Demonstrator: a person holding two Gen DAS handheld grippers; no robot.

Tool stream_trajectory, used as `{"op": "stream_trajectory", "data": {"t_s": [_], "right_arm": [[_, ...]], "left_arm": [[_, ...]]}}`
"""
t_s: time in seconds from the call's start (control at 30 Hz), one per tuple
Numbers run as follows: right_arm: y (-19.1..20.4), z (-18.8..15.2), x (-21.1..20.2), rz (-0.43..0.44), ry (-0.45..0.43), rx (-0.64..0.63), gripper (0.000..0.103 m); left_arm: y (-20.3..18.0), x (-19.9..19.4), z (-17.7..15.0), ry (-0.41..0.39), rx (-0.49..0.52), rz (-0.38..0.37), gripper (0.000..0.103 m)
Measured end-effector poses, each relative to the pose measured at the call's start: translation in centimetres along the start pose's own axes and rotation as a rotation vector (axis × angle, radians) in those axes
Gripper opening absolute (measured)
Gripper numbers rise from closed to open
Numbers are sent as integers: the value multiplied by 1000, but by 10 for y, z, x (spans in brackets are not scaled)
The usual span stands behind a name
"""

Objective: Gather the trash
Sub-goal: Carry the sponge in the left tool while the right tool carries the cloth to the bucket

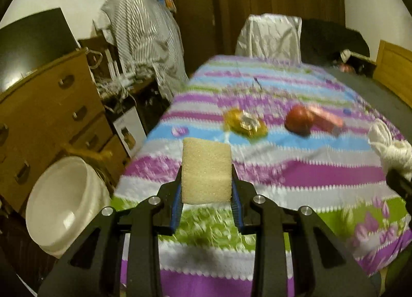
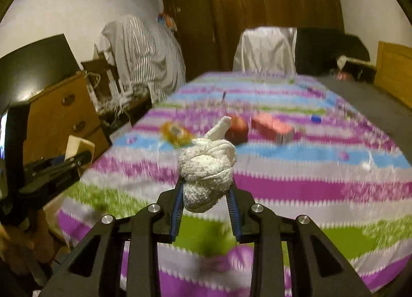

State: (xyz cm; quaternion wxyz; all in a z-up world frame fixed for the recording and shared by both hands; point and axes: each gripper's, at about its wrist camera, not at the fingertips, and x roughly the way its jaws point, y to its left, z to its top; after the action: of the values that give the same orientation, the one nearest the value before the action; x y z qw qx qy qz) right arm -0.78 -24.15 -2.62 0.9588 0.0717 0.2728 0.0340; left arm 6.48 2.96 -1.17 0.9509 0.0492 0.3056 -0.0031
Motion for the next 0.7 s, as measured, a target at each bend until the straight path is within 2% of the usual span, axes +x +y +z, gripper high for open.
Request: {"op": "stream_trajectory", "data": {"t_s": [0.2, 0.33, 0.5, 0.7], "right_arm": [[24, 32, 0, -2, -64, -27, 32], [52, 43, 11, 31, -78, -52, 32], [108, 55, 29, 108, -68, -115, 32], [200, 79, 53, 240, -54, -241, 32]], "left_arm": [[23, -20, 11, -95, -21, 52, 30], [48, -22, 13, -104, -49, 89, 30], [90, -25, 13, -116, -80, 163, 30], [154, -30, 15, -121, -118, 274, 30]]}}
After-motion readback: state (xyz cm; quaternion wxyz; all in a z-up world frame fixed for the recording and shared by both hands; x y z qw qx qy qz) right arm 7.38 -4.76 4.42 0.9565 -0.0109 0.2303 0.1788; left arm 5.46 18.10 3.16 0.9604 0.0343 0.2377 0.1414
